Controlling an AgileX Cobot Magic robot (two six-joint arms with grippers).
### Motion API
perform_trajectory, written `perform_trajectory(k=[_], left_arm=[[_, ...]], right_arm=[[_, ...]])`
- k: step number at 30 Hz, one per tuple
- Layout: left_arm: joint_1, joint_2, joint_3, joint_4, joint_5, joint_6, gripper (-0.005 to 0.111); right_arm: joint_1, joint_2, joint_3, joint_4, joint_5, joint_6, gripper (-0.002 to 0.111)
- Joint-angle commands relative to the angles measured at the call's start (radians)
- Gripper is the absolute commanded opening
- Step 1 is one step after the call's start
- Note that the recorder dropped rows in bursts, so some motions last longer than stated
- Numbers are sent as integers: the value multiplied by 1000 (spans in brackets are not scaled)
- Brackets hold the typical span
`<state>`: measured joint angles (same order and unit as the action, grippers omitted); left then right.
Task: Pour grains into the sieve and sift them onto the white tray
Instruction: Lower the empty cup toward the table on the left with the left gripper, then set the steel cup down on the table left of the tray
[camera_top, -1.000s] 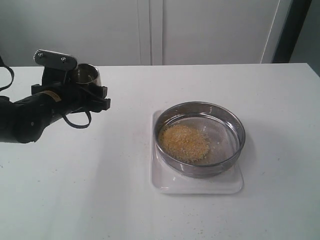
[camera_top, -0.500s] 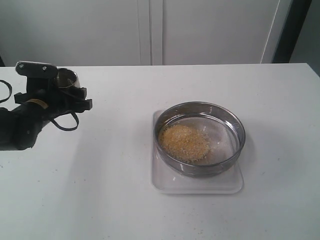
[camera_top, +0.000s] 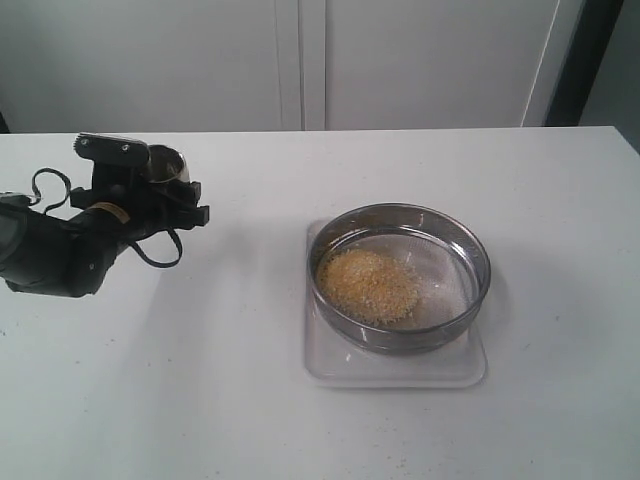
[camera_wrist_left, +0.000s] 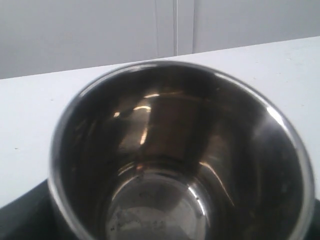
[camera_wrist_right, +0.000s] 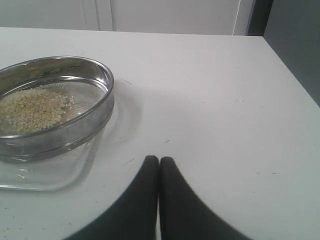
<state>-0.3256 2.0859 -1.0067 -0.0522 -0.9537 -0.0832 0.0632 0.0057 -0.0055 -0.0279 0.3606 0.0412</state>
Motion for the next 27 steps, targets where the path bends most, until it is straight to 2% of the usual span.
perform_trajectory(k=[1, 27], left_arm=[[0, 32, -7, -13, -25, -10, 0], [0, 92, -32, -13, -17, -60, 0]], right_arm=[[-6, -6, 6, -2, -11, -2, 0], [-6, -6, 6, -2, -11, -2, 0]])
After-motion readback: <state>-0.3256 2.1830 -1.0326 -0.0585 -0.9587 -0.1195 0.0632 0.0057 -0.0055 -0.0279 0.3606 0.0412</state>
